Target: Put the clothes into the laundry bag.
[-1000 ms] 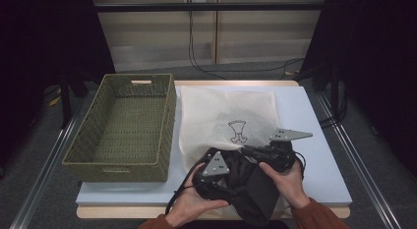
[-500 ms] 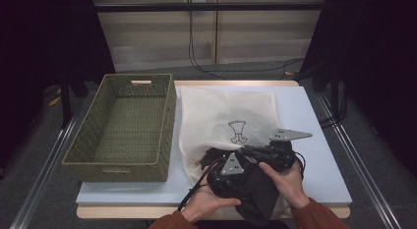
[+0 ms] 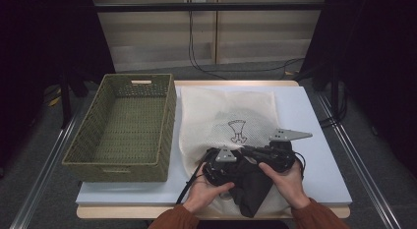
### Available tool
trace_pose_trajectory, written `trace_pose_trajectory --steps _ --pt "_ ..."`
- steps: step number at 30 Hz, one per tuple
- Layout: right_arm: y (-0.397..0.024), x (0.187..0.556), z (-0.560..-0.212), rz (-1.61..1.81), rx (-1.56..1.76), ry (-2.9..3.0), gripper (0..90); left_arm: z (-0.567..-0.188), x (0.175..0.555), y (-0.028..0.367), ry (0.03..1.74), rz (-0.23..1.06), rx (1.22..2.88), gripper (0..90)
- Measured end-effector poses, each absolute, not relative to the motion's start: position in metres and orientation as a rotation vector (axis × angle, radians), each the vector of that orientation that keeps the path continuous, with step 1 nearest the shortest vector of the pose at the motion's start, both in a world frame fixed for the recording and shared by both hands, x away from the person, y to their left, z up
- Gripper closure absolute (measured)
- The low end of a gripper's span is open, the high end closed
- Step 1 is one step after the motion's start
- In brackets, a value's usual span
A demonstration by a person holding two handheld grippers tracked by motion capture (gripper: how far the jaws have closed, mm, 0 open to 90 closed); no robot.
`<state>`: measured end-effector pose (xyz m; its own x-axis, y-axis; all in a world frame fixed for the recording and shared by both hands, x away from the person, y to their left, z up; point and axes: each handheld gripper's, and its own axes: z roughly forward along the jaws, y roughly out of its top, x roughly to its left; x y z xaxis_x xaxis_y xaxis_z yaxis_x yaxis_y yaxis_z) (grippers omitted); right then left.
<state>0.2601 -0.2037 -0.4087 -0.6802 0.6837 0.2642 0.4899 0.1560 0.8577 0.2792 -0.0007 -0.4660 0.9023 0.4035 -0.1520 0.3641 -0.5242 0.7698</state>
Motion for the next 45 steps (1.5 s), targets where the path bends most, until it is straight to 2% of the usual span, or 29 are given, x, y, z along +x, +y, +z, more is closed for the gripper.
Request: trace_pose_trajectory --steps 13,19,29,39,45 --pt "-0.202 0.257 -0.401 1.625 1.143 2.231 88.1 -0.451 0.291 0.005 0.612 0.088 2.113 68.5" --pt "-0.203 0.258 -0.4 1.633 1.146 2.224 88.1 -0.44 0.294 0.005 0.589 0.125 2.124 68.9" --pt "-0.199 0.258 -0.397 1.679 1.148 2.23 88.1 -0.443 0.305 0.007 0.646 0.168 2.033 69.1" --pt "-0.2 0.256 -0.39 1.681 1.126 2.207 88.0 -0.424 0.314 0.006 0.649 0.223 2.0 69.2" --pt "-0.2 0.255 -0.39 1.663 1.119 2.221 88.0 -0.436 0.32 0.003 0.654 0.261 2.018 69.1"
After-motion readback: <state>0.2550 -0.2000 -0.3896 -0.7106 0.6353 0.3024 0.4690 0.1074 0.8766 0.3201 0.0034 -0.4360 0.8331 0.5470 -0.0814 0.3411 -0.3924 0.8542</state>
